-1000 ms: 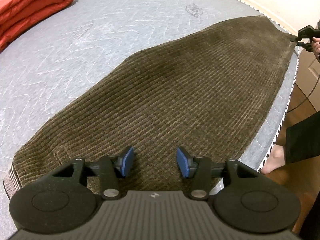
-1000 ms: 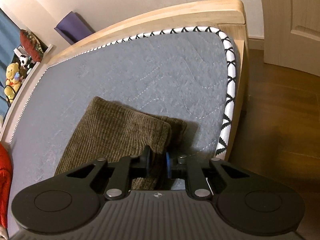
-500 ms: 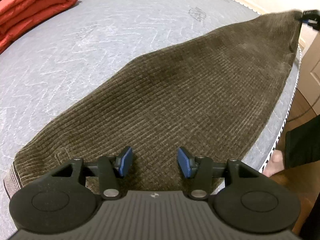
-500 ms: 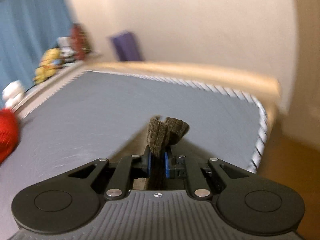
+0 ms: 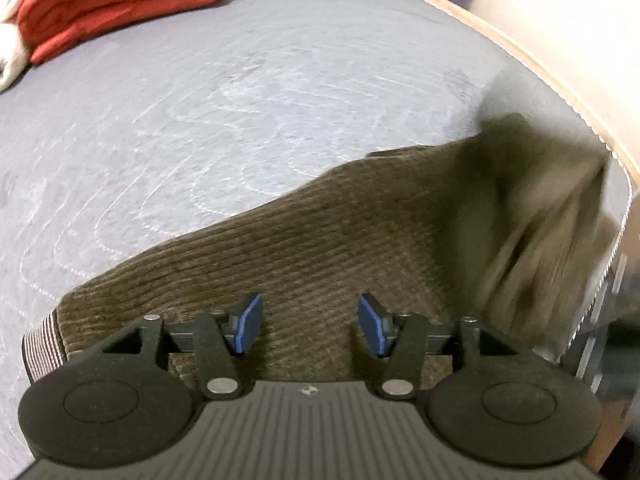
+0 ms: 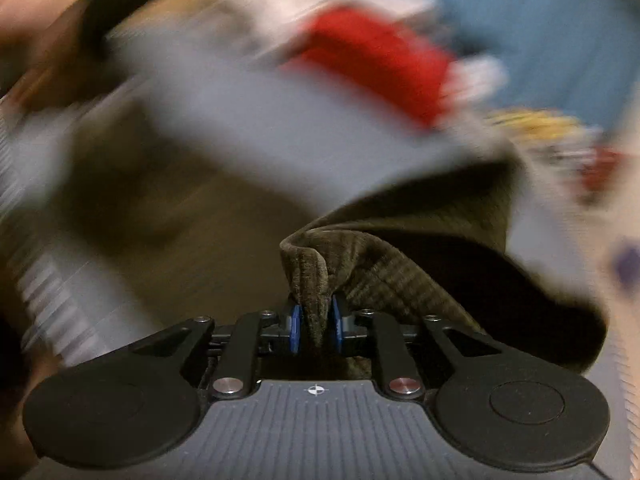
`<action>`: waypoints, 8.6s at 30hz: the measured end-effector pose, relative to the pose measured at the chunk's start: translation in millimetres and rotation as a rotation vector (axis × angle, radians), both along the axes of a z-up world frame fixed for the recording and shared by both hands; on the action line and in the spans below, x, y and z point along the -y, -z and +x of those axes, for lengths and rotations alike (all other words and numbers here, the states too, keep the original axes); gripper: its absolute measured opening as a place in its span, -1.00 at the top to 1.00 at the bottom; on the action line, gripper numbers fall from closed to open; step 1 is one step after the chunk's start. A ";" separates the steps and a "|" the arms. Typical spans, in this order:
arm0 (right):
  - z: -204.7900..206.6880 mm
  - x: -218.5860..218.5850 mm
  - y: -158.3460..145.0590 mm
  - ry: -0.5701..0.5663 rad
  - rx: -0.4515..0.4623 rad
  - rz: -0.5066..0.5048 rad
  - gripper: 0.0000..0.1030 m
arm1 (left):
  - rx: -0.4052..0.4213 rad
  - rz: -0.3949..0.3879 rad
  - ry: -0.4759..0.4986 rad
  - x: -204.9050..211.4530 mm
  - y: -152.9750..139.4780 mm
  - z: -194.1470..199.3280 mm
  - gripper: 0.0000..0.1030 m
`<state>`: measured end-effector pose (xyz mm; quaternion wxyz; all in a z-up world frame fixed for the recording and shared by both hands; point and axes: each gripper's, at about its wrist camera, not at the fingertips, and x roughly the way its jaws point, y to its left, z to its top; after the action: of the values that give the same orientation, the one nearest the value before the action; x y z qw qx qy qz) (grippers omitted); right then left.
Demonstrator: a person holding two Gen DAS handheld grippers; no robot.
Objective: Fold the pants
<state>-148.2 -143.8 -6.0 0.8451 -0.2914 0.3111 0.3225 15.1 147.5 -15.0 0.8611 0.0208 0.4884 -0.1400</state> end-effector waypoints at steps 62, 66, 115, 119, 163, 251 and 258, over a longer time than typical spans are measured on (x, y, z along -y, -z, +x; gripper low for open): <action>21.9 47.8 6.9 -0.068 -0.201 0.173 -0.10 | -0.002 -0.292 -0.114 57.8 27.2 87.4 0.31; 16.0 25.2 19.6 -0.142 -0.115 0.063 -0.05 | 0.006 -0.278 -0.123 59.4 25.9 86.9 0.59; -13.4 86.0 -36.6 -0.061 0.046 0.264 -0.19 | 0.162 -0.059 -0.028 76.2 -12.8 59.9 0.00; 7.4 128.2 -43.2 0.227 0.120 0.283 -0.41 | 0.202 -0.071 0.021 92.0 -19.9 46.1 0.00; -69.3 12.9 -50.8 0.014 0.460 -0.026 0.42 | 0.053 -0.401 0.151 151.5 -54.6 17.2 -0.81; 248.8 121.9 -30.1 0.502 -0.247 0.579 0.26 | 0.040 -0.352 -0.332 4.8 39.5 105.1 -0.41; 247.0 130.6 -34.5 0.618 -0.182 0.513 0.14 | 0.284 -0.205 -0.291 20.7 -11.5 73.4 -0.50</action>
<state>98.7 -274.4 28.6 0.9164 0.0658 0.3671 0.1451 88.5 126.9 -3.5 0.9300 -0.1180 0.3432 -0.0588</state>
